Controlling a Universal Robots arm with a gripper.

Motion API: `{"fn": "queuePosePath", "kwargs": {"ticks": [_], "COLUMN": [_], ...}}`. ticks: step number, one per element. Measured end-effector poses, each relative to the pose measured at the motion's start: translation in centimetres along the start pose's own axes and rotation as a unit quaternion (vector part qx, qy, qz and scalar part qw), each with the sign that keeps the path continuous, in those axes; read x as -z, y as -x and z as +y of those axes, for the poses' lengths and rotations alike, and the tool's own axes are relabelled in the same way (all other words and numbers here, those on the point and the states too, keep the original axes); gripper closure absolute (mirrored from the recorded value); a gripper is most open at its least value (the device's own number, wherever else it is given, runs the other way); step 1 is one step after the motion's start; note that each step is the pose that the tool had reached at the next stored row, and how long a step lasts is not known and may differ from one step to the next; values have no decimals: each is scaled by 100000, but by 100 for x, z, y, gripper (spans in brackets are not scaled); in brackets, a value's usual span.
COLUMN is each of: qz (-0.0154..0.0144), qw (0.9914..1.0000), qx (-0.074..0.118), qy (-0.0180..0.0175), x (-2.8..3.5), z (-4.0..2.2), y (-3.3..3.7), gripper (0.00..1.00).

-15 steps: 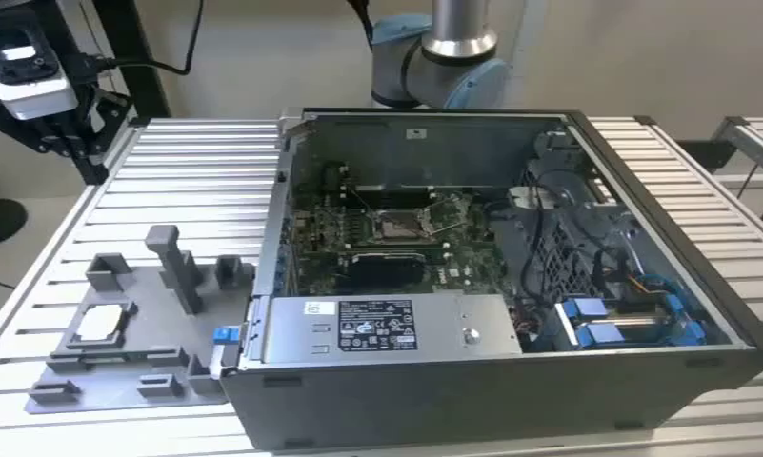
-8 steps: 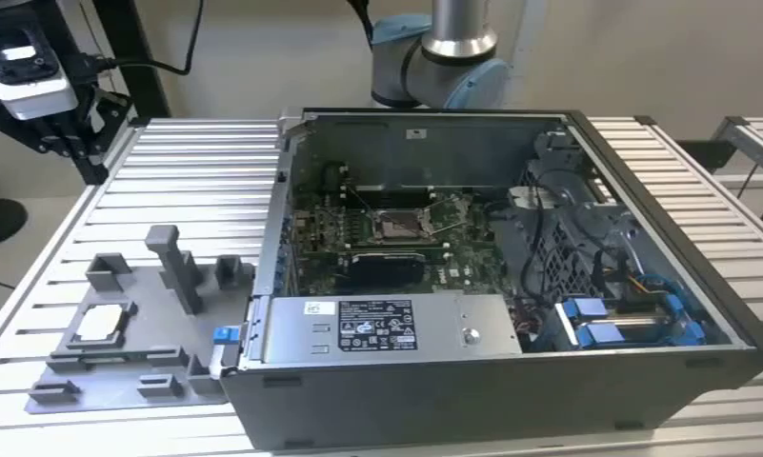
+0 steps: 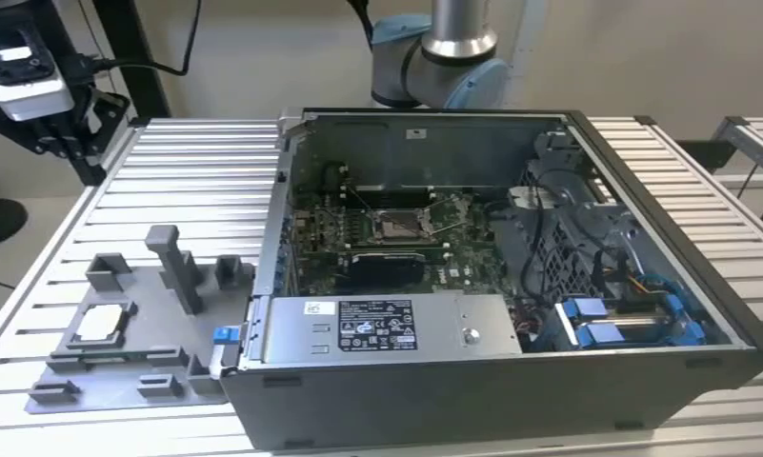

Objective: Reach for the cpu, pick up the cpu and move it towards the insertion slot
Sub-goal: 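Reach for the cpu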

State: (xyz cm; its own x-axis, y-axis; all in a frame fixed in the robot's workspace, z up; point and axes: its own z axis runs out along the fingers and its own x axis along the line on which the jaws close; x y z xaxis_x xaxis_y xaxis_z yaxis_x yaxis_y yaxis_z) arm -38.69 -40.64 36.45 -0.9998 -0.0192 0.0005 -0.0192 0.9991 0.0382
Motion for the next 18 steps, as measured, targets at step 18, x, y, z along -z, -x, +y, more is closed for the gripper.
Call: {"fn": "queuePosePath", "kwargs": {"ticks": [18], "qz": [2], "qw": [100000], "qx": [-1], "qy": [-1], "x": [-33], "z": [-154], "y": [-303], "gripper": [100]}}
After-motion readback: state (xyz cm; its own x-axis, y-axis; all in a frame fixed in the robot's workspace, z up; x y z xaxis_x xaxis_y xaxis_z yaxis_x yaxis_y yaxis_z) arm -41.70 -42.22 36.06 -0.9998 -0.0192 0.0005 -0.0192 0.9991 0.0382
